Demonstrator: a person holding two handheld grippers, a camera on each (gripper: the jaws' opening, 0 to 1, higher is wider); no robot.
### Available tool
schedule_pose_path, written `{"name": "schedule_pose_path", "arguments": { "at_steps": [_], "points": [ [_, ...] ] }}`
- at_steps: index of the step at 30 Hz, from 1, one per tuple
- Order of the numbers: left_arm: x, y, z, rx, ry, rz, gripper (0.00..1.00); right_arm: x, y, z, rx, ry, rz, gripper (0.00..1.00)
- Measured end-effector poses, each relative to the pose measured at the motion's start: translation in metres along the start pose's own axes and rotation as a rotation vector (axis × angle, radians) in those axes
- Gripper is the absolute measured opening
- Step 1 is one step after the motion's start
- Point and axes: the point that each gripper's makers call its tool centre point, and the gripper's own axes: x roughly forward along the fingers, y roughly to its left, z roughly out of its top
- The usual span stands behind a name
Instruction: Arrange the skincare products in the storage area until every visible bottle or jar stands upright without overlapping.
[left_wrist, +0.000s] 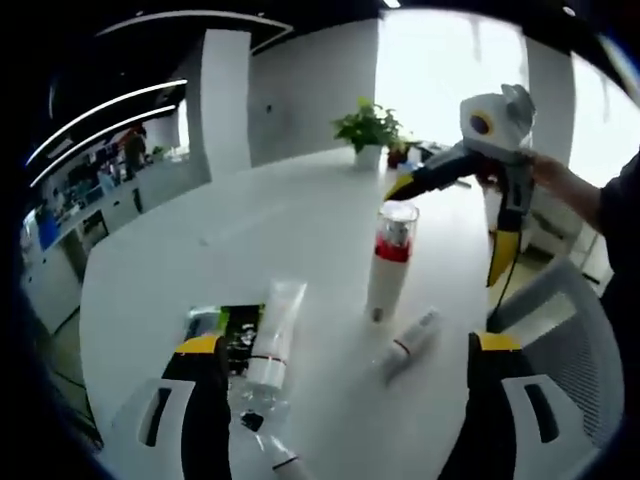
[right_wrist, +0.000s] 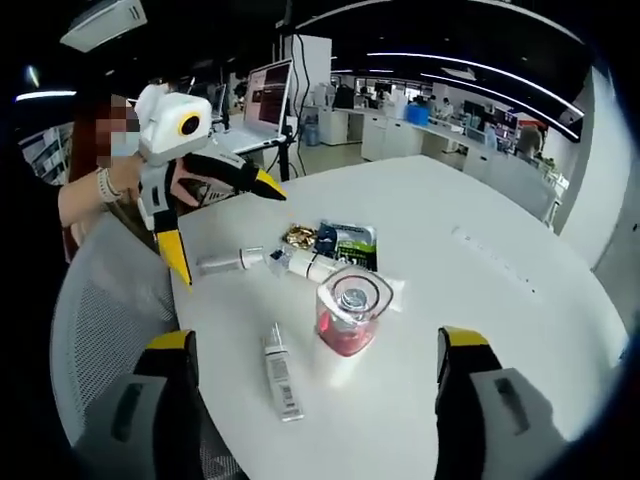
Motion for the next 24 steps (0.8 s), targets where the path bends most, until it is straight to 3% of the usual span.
{"name": "schedule_pose_path", "arguments": {
  "at_steps": [7, 17, 24],
  "points": [
    [-0.014, 0.006, -0.008, -0.013, 0.037, 0.044, 0.97, -0.010, 0.002, -0.003, 0.009, 0.008, -0.031, 0.99],
    [-0.022, 0.010, -0.020, -0.033, 0.088, 0.026, 0.97, -0.012, 0.008, -0.002, 0.009, 0.023, -0.032, 0.99],
    [-0.020, 0.014, -0.028, 0.002, 0.150, 0.005, 0.97, -0.010, 0.014, -0.002, 0.012, 0.028, -0.029, 0.99]
  ]
}}
